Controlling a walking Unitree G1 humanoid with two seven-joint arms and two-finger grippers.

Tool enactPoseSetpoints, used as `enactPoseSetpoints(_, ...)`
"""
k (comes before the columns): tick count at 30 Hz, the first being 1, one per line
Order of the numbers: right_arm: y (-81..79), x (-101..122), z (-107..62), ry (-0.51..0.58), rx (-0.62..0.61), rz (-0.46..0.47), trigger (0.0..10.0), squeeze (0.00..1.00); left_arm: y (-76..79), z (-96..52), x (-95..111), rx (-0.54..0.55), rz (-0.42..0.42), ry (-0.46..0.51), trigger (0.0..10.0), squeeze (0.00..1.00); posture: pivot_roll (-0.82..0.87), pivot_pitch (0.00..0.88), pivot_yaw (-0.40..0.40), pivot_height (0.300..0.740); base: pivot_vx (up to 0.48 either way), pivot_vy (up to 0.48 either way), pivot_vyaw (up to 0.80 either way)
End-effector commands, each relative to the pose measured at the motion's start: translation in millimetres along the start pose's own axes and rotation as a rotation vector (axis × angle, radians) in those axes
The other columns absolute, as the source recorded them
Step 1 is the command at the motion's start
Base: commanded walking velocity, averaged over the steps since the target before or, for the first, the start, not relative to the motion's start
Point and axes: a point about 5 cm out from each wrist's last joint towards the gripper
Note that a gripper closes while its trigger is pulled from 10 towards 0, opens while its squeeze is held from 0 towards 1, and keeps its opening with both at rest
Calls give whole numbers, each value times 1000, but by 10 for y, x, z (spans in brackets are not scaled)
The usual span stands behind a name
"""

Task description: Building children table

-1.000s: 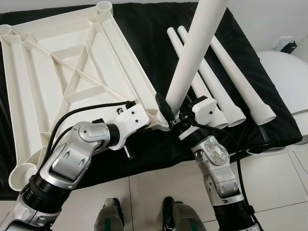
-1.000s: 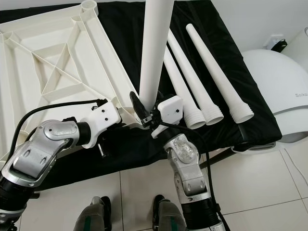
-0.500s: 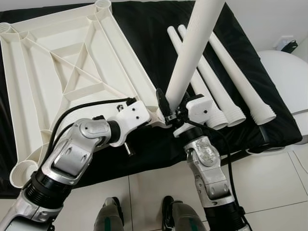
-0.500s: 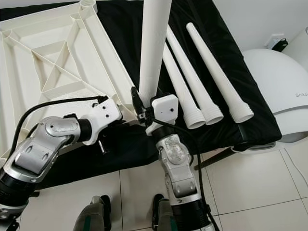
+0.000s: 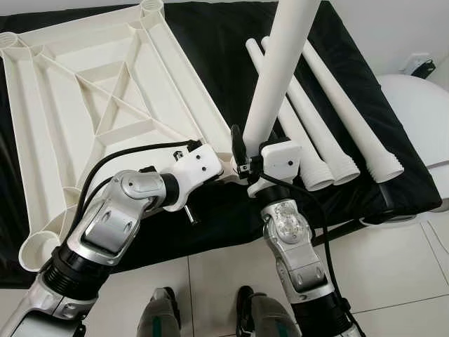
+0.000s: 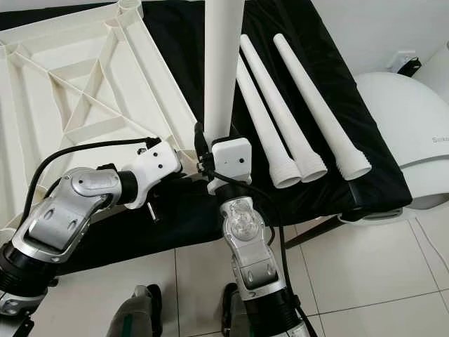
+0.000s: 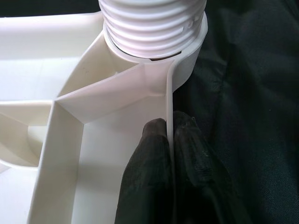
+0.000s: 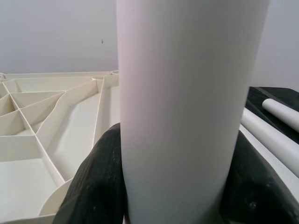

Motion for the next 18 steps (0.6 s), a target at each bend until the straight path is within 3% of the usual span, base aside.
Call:
enactPoseSetpoints(1, 190, -413, -216, -221, -229, 42, 10000, 0, -315, -187, -391, 337, -49, -236, 10000, 0, 74, 263, -3, 740, 0, 0, 0)
enactPoseSetpoints(17, 448, -374, -195, -189, -275, 2, 10000, 0, -324, -187, -397, 323, -33, -239, 10000, 0, 64, 264, 7, 740, 0, 0, 0)
enactPoseSetpoints(18, 469, -371, -192, -189, -271, 1, 10000, 67, -327, -184, -395, 322, -32, -238, 10000, 0, 63, 263, 8, 740, 0, 0, 0)
Point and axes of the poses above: a point about 5 cm out from each wrist's last joint towards the gripper, its own z axis pointing out of the wrist towards the gripper, its own x axis along the axis of the wrist's last joint, y = z × x, and after that the axes turned 9 degrees about z, right-handed
